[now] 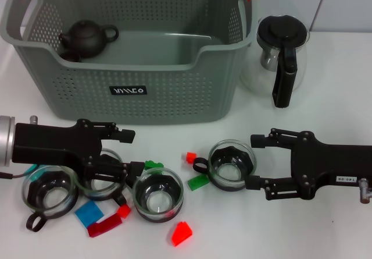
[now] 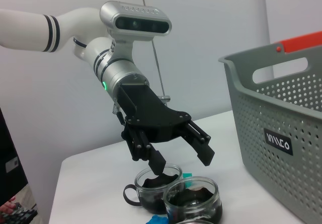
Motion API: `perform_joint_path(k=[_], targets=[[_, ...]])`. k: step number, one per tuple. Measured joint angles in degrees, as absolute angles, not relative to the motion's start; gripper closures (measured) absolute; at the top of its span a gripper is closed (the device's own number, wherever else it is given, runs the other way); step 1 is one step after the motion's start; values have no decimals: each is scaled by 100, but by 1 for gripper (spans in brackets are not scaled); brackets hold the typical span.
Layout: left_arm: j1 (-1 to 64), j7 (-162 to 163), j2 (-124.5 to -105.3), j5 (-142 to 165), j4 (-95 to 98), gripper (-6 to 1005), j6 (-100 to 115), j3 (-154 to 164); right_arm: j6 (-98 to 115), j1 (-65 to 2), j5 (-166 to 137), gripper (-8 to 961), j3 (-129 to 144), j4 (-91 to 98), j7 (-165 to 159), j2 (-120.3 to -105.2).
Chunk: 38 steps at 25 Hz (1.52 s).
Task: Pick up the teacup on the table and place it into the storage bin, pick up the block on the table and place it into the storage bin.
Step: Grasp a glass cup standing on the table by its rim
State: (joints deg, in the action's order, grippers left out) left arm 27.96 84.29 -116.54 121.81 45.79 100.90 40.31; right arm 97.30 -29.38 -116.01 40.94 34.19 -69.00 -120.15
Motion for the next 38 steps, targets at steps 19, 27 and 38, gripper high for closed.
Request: perform_joint_path(k=[19, 27, 38], targets=[[2764, 8444, -11654, 12152, 4579, 208, 10126, 3985, 9858, -2917, -11392, 39, 3987, 3436, -7215, -11996], [2803, 9546, -11468, 12125, 4679, 217, 10383, 3523, 9927, -3096, -11122, 39, 3789, 3498, -8965, -11778], [2671, 11069, -11200, 12186, 5479, 247, 11110, 3416, 9908, -3092, -11154, 39, 3840, 3440, -9090, -11736]])
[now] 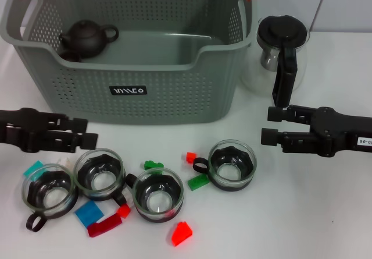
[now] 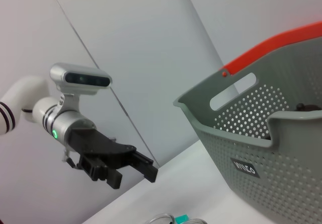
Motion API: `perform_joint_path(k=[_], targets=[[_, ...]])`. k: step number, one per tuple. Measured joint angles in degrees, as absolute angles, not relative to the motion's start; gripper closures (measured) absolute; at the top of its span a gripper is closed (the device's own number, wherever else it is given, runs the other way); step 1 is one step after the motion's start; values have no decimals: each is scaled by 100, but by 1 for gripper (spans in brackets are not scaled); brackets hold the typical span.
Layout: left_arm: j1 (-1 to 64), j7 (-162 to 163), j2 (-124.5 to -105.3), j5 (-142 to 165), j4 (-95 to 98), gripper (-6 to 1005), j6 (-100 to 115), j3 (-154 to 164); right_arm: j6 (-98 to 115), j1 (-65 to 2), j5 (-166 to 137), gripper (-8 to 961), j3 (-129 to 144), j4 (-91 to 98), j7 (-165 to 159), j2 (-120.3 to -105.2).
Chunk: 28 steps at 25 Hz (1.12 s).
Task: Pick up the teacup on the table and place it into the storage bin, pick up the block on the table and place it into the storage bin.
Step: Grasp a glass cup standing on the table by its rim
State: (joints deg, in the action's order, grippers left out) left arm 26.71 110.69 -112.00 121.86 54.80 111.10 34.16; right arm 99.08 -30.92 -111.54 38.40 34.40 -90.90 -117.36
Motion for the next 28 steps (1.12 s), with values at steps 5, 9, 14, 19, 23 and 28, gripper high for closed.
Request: perform_joint_path(k=[5, 9, 14, 19, 23, 28], targets=[[2733, 11882, -11110, 12619, 6048, 268, 11391, 3452, 9886, -3059, -11221, 39, 3841, 3428, -9082, -11763], [2920, 12424, -11084, 13193, 6443, 269, 11597, 3460, 9775, -3049, -11359, 39, 3844, 3420, -9077, -11796], [3147, 12899, -11059, 13916, 6703, 270, 11648, 3705, 9626, -3030, -11423, 39, 3850, 3410, -9078, -11808], [3455, 13043, -11110, 14749, 6728, 271, 11619, 3901, 9531, -3025, -11426, 39, 3850, 3408, -9078, -11809], [3592, 13046, -11209, 15213, 6818, 290, 11475, 3903, 9469, -3023, -11426, 39, 3850, 3407, -9079, -11823], [3604, 13006, -11317, 15512, 7024, 333, 11354, 3958, 9327, -3023, -11427, 39, 3849, 3337, -9079, -11822]])
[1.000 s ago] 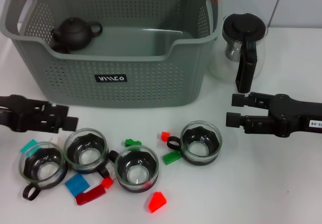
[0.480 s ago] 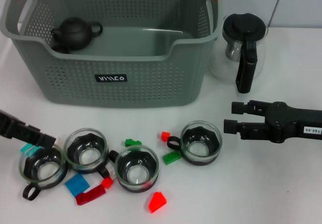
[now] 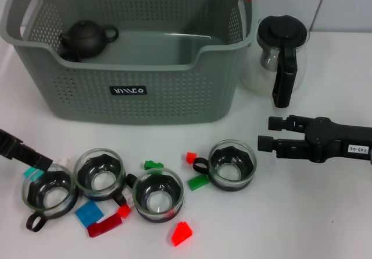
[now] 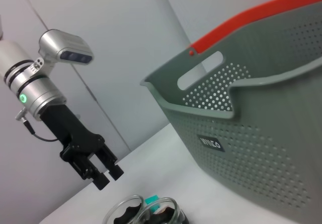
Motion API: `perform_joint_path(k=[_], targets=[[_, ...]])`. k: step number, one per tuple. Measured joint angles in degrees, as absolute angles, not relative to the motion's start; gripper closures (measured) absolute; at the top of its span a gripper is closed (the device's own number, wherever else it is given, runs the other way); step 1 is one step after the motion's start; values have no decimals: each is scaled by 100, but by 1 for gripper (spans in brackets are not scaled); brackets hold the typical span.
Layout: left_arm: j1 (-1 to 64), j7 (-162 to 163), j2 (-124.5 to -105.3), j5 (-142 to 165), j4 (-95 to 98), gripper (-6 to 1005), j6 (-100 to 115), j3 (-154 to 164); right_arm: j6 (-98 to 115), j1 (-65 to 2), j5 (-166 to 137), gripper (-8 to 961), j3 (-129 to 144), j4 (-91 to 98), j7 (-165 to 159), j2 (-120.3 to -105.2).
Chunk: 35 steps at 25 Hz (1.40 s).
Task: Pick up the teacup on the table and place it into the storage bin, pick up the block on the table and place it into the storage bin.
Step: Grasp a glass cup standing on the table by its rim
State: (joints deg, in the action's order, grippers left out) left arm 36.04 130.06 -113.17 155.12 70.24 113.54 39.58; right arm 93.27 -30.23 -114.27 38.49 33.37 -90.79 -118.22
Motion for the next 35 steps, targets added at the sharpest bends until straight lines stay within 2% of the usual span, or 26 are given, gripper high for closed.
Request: perform_joint_path(k=[5, 13, 16, 21, 29, 35], targets=[[3553, 13022, -11485, 15941, 7213, 421, 11119, 4083, 9284, -3023, -11431, 39, 3849, 3329, -9079, -11821], [3545, 13003, -11752, 16354, 7318, 417, 10903, 4181, 9274, -3023, -11442, 39, 3849, 3326, -9079, -11820], [3521, 13014, -11782, 16358, 7305, 416, 10884, 4294, 9272, -3022, -11444, 39, 3849, 3289, -9079, -11802], [3408, 13119, -11810, 16361, 7256, 614, 10656, 4498, 9272, -3000, -11445, 39, 3849, 3258, -9079, -11786], [3382, 13175, -11814, 16365, 6889, 711, 10354, 4586, 9272, -2937, -11444, 39, 3849, 3259, -9079, -11786], [3382, 13226, -11813, 16366, 6793, 711, 10273, 4649, 9273, -2935, -11443, 39, 3855, 3261, -9079, -11805]])
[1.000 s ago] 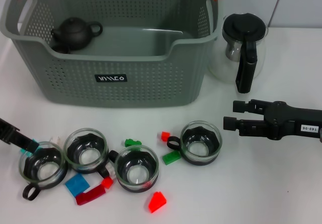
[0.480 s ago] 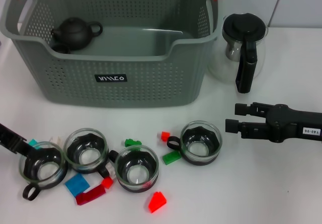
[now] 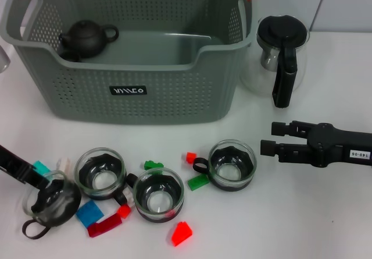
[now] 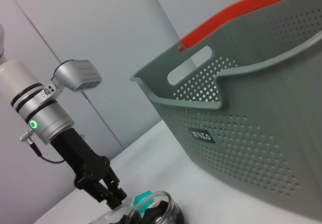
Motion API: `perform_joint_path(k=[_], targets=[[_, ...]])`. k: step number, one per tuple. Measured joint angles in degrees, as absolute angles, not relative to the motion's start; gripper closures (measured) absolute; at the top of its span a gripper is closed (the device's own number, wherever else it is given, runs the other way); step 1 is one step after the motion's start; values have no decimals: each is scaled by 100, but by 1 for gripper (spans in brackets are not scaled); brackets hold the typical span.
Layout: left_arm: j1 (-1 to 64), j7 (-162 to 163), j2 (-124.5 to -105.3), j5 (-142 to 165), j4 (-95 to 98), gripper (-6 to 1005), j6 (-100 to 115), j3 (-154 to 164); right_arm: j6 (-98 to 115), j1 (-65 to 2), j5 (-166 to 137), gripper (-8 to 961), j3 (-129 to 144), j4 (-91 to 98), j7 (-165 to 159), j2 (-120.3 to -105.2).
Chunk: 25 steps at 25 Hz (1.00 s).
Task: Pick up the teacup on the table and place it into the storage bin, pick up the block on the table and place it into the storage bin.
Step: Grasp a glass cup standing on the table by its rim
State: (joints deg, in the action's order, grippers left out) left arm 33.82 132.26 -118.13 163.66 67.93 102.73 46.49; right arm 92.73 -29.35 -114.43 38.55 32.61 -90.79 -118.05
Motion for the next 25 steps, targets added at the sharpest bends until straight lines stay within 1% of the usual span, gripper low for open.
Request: perform_joint_path(k=[8, 12, 25], targets=[[3330, 13262, -11808, 16365, 7227, 712, 10384, 4603, 9273, -2922, -11443, 39, 3858, 3261, -9079, -11797], [3325, 13304, -11777, 16365, 7213, 712, 10389, 4636, 9273, -2917, -11443, 39, 3858, 3261, -9079, -11785], [3298, 13268, -11763, 16365, 6949, 714, 10350, 4646, 9204, -2904, -11443, 38, 3858, 3261, -9079, -11777]])
